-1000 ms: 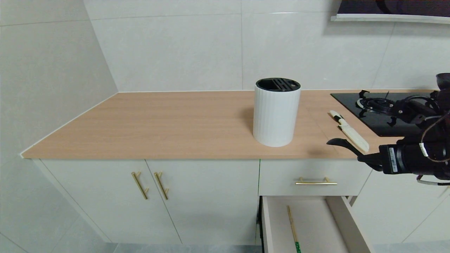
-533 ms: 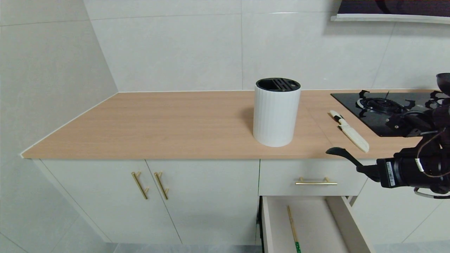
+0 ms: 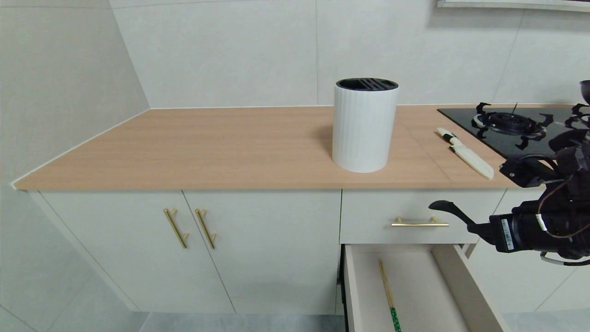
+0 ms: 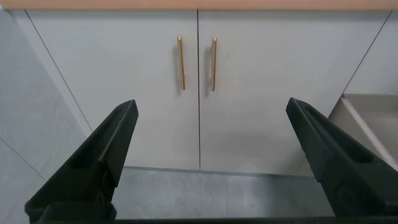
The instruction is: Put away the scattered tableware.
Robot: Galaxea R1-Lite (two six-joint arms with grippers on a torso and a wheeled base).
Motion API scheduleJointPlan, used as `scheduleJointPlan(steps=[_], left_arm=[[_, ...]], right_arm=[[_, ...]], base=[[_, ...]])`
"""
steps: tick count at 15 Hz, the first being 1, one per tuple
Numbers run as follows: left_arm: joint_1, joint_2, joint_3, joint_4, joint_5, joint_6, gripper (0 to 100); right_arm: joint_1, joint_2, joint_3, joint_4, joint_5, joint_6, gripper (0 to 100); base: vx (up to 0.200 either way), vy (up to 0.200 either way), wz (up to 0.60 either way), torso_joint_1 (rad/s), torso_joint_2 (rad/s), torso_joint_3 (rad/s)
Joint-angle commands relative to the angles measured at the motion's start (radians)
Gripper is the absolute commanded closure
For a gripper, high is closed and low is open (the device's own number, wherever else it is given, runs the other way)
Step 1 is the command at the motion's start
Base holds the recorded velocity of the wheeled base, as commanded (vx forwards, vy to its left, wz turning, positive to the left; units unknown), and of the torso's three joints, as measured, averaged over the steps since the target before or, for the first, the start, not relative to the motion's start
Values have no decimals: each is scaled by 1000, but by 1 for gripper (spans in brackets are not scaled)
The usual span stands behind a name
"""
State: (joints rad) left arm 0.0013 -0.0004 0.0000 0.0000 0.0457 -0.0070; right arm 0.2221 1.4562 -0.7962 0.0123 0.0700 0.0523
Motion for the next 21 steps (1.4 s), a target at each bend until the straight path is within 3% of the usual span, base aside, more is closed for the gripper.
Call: scheduleJointPlan(steps=[1, 14, 21], left_arm=[[0, 0, 0, 0, 0, -1, 0], [0, 0, 0, 0, 0, -1, 0], [0, 0, 0, 0, 0, -1, 0]], right_arm=[[0, 6, 2, 0, 1, 0, 100], [0, 53, 12, -23, 1, -2, 100], [2, 141, 25, -69, 1, -17, 100]], base=[[0, 0, 0, -198, 476, 286], [0, 0, 0, -140, 446, 306], [0, 0, 0, -14, 51, 30]])
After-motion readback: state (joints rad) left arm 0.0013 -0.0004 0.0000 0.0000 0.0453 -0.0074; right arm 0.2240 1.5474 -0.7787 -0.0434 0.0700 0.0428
